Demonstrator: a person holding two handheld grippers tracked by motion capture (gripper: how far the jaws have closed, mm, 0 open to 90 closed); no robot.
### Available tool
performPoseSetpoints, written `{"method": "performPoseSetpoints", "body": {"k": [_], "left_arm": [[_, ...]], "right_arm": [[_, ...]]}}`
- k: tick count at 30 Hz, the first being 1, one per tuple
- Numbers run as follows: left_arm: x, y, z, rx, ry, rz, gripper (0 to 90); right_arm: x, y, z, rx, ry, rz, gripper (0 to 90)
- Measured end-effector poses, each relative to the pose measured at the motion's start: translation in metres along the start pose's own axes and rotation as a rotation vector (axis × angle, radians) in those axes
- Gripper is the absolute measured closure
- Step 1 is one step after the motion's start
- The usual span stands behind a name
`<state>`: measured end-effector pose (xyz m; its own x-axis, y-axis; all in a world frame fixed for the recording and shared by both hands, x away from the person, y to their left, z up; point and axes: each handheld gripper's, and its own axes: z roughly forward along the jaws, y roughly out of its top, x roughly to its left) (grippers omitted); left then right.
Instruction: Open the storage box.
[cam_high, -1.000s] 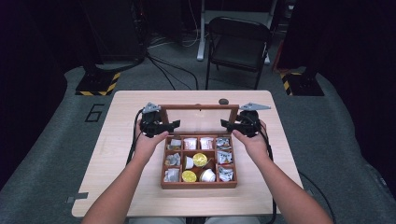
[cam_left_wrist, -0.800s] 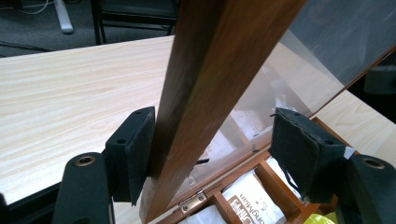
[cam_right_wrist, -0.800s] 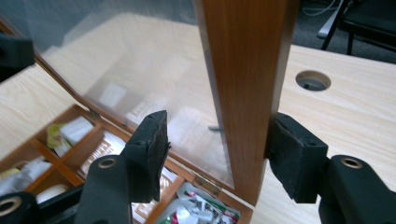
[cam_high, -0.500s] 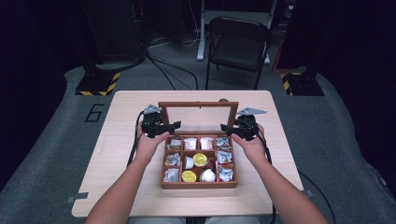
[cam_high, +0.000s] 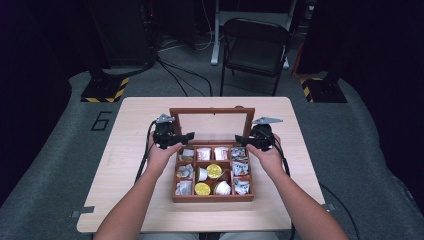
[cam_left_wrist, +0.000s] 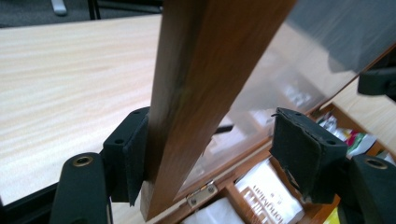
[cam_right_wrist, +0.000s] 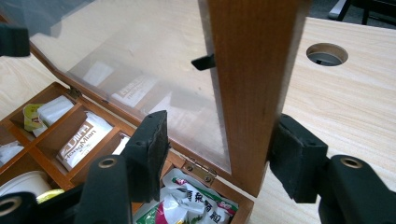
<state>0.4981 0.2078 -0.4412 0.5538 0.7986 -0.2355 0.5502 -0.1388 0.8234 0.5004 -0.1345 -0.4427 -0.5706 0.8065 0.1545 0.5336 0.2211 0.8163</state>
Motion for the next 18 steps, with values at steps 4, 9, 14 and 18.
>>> {"method": "performPoseSetpoints", "body": {"k": [4, 9, 14, 18], "left_arm": [[0.003, -0.007, 0.002, -0.035, -0.007, -0.022, 30.9], [0.002, -0.009, 0.006, -0.035, 0.008, -0.025, 30.9], [0.006, -0.011, 0.007, -0.02, -0.004, -0.024, 31.6], [0.007, -0.015, 0.009, -0.04, -0.008, -0.04, 31.6]], "right_arm": [[0.002, 0.0, 0.001, 0.001, -0.011, -0.007, 40.5], [0.001, -0.001, 0.003, -0.005, -0.019, -0.003, 40.6], [0.0, -0.002, 0.004, -0.007, -0.015, 0.007, 40.7], [-0.001, -0.003, 0.006, 0.008, -0.016, 0.009, 40.5]]}}
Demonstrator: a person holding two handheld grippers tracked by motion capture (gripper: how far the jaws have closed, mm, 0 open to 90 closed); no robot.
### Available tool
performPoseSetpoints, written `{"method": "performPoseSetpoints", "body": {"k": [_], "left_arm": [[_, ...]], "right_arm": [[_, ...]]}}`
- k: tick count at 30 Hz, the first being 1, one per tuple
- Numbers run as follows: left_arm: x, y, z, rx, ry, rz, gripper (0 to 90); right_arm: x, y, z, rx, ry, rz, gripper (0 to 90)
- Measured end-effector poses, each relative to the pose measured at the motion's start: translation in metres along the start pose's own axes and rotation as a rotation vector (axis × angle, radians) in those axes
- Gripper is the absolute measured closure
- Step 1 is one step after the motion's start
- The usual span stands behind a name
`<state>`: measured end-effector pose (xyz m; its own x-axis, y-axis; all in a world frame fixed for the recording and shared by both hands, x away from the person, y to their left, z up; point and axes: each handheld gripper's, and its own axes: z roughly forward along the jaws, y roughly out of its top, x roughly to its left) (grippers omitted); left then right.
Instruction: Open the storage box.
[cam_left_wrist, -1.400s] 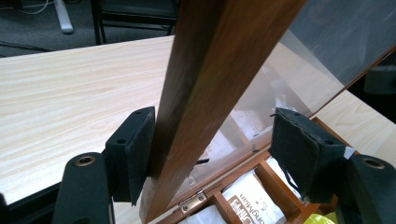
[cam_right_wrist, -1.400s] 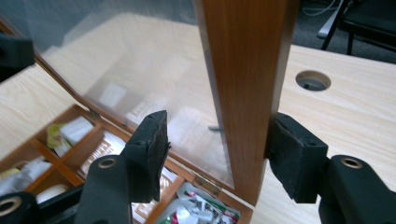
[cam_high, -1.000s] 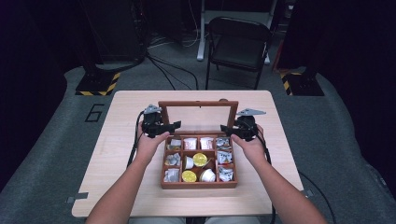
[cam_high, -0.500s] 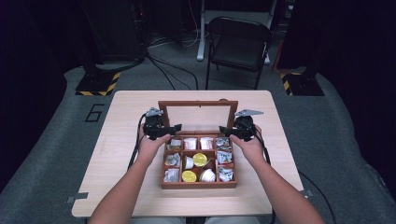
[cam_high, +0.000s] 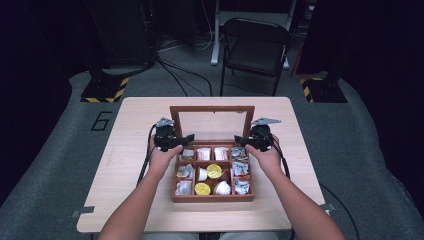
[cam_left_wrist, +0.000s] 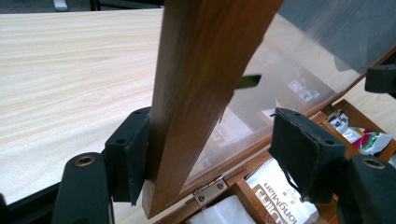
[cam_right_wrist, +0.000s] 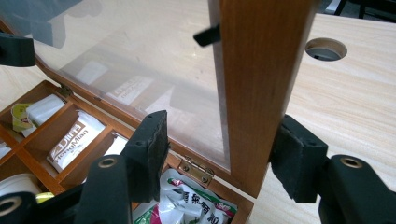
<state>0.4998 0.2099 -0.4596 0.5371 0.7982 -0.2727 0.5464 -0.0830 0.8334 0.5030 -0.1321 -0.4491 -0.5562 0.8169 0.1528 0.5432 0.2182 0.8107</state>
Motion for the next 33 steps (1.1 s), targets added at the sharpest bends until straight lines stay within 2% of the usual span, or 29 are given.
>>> {"method": "performPoseSetpoints", "body": {"k": [1, 3, 13, 15, 25, 26, 31, 32, 33], "left_arm": [[0.0, -0.001, 0.001, -0.01, -0.001, -0.015, 31.6], [0.002, -0.003, 0.001, -0.008, -0.007, -0.021, 31.6], [0.001, -0.006, 0.002, -0.018, 0.001, -0.011, 33.2], [0.002, -0.006, 0.002, -0.003, 0.007, 0.005, 34.2], [0.009, -0.008, 0.006, 0.008, 0.01, -0.014, 38.7], [0.01, -0.008, 0.007, 0.009, 0.014, -0.004, 39.4], [0.013, -0.008, 0.01, 0.007, 0.024, -0.03, 42.0], [0.012, -0.009, 0.011, 0.002, 0.03, -0.051, 42.1], [0.013, -0.009, 0.011, 0.004, 0.032, -0.055, 42.2]], "right_arm": [[0.0, 0.0, 0.0, 0.003, 0.002, 0.005, 40.5], [0.0, -0.001, 0.001, -0.001, 0.001, 0.003, 41.0], [-0.001, -0.008, 0.004, -0.003, -0.006, 0.013, 42.9], [-0.002, -0.008, 0.004, -0.004, -0.01, 0.011, 43.6], [-0.007, -0.007, 0.008, -0.015, -0.013, 0.012, 46.8], [-0.007, -0.007, 0.009, -0.014, -0.013, 0.022, 47.1], [-0.009, -0.005, 0.014, -0.002, -0.023, 0.024, 48.5], [-0.009, -0.005, 0.014, -0.001, -0.022, 0.022, 48.6], [-0.009, -0.005, 0.016, 0.002, -0.029, 0.021, 48.5]]}}
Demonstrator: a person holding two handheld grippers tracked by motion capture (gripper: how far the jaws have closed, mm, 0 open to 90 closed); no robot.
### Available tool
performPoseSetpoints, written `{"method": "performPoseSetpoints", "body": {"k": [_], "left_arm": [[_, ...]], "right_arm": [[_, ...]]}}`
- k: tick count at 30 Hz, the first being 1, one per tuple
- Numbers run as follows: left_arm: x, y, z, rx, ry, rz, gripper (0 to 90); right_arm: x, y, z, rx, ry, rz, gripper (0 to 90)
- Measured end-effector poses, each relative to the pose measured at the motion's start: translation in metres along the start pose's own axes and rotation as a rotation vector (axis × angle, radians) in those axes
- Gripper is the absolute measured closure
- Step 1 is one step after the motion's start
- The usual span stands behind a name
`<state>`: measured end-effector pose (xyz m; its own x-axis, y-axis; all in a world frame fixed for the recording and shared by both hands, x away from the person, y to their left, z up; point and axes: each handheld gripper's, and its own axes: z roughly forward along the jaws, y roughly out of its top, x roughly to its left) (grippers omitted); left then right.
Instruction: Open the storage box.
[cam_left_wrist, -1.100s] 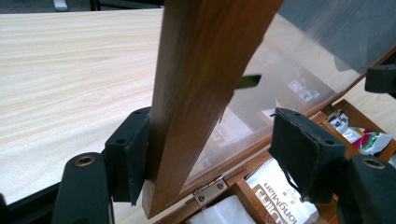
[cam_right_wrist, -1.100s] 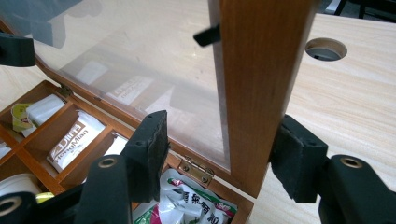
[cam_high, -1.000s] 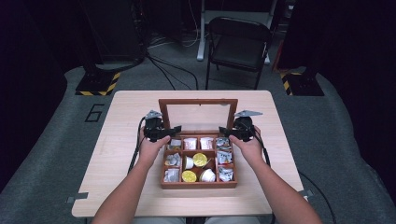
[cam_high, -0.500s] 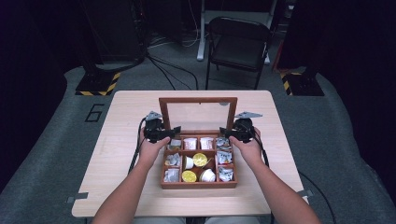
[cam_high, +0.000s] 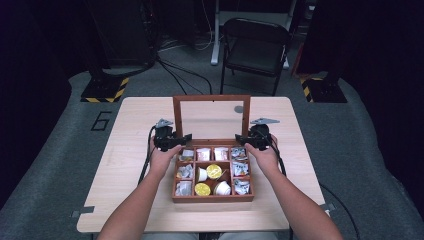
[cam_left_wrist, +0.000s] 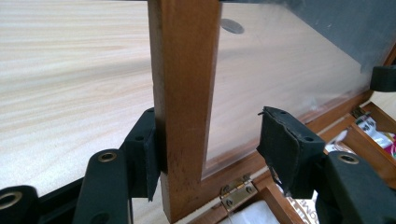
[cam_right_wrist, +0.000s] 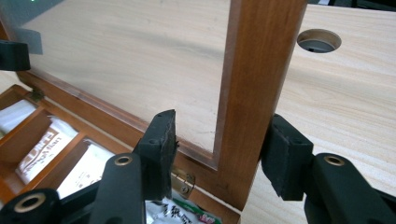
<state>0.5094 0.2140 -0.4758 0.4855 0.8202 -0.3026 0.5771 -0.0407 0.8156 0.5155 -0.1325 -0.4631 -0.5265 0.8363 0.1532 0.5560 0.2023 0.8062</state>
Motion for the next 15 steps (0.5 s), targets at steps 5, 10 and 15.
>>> {"method": "performPoseSetpoints", "body": {"k": [5, 10, 15], "left_arm": [[0.0025, -0.0003, 0.0003, 0.008, 0.007, -0.019, 42.8], [0.0037, -0.0003, 0.0022, 0.01, 0.01, -0.022, 42.9], [0.0058, -0.0001, 0.0052, 0.009, 0.007, -0.022, 42.9]], "right_arm": [[0.0008, 0.0026, 0.0042, 0.015, -0.004, 0.014, 47.4], [0.0016, 0.004, 0.0063, 0.024, -0.009, 0.026, 47.0], [0.0003, 0.0039, 0.0075, 0.03, -0.011, 0.036, 47.0]]}}
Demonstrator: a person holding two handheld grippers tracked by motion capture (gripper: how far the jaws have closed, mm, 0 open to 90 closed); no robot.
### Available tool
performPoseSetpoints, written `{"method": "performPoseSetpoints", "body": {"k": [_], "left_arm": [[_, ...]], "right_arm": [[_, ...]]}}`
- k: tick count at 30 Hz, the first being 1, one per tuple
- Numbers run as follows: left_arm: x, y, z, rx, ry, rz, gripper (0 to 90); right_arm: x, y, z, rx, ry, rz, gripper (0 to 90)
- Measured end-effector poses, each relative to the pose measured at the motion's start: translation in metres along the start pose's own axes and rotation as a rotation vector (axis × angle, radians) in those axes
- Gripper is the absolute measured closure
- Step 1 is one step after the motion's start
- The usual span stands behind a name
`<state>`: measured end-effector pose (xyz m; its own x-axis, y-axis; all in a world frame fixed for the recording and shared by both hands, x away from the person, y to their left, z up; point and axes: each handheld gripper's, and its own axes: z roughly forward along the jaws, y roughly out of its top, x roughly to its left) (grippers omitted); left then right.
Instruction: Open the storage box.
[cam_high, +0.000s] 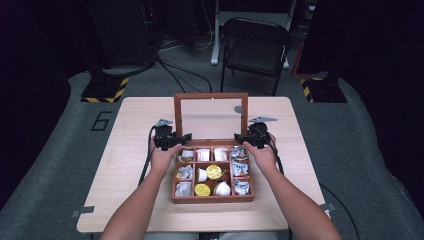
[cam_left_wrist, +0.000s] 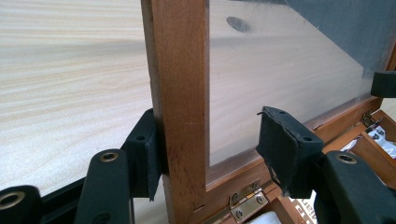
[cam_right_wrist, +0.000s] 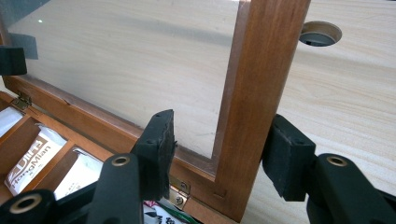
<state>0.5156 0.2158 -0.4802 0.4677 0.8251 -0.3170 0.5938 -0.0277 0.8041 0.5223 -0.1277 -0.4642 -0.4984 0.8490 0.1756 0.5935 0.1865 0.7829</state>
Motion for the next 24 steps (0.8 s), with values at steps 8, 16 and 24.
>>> {"method": "performPoseSetpoints", "body": {"k": [8, 16, 24], "left_arm": [[0.0022, 0.0047, 0.0028, 0.037, -0.005, -0.017, 43.0], [0.0018, 0.0048, 0.0037, 0.037, -0.008, -0.026, 43.1], [0.003, 0.0064, 0.0052, 0.053, -0.006, -0.043, 42.9]], "right_arm": [[-0.0021, 0.0003, 0.0024, 0.009, 0.003, 0.018, 47.0], [-0.0011, 0.0008, 0.0015, 0.018, -0.012, 0.014, 47.0], [-0.001, 0.0015, 0.0022, 0.029, -0.013, 0.044, 46.9]]}}
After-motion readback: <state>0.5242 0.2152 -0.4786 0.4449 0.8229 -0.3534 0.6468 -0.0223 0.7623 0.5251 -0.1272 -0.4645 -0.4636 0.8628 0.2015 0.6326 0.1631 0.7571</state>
